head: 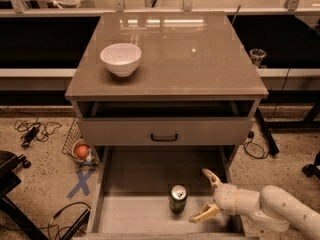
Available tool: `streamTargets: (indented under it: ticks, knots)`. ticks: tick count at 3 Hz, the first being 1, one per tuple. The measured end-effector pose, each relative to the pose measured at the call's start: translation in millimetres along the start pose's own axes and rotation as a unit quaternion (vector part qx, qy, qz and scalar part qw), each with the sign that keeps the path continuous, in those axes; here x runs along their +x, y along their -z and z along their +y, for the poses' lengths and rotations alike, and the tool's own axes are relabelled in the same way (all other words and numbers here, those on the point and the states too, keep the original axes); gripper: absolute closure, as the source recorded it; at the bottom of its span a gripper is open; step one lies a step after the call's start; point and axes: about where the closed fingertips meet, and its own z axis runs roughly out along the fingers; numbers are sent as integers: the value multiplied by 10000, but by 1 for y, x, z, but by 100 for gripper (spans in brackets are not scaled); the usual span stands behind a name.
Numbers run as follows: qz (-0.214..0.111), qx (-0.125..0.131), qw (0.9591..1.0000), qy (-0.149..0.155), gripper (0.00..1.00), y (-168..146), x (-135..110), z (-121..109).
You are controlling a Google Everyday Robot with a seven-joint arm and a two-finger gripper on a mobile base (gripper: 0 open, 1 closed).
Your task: Pick green can from middle drawer and place on counter
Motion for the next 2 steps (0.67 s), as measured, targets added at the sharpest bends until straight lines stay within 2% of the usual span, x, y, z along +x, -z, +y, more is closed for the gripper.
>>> streamTargets:
  ticks: [1,2]
  knots:
    - [11,-101,9999,-35,0,-19,15,3]
    - [54,-297,9995,-9,23,-45,21,8]
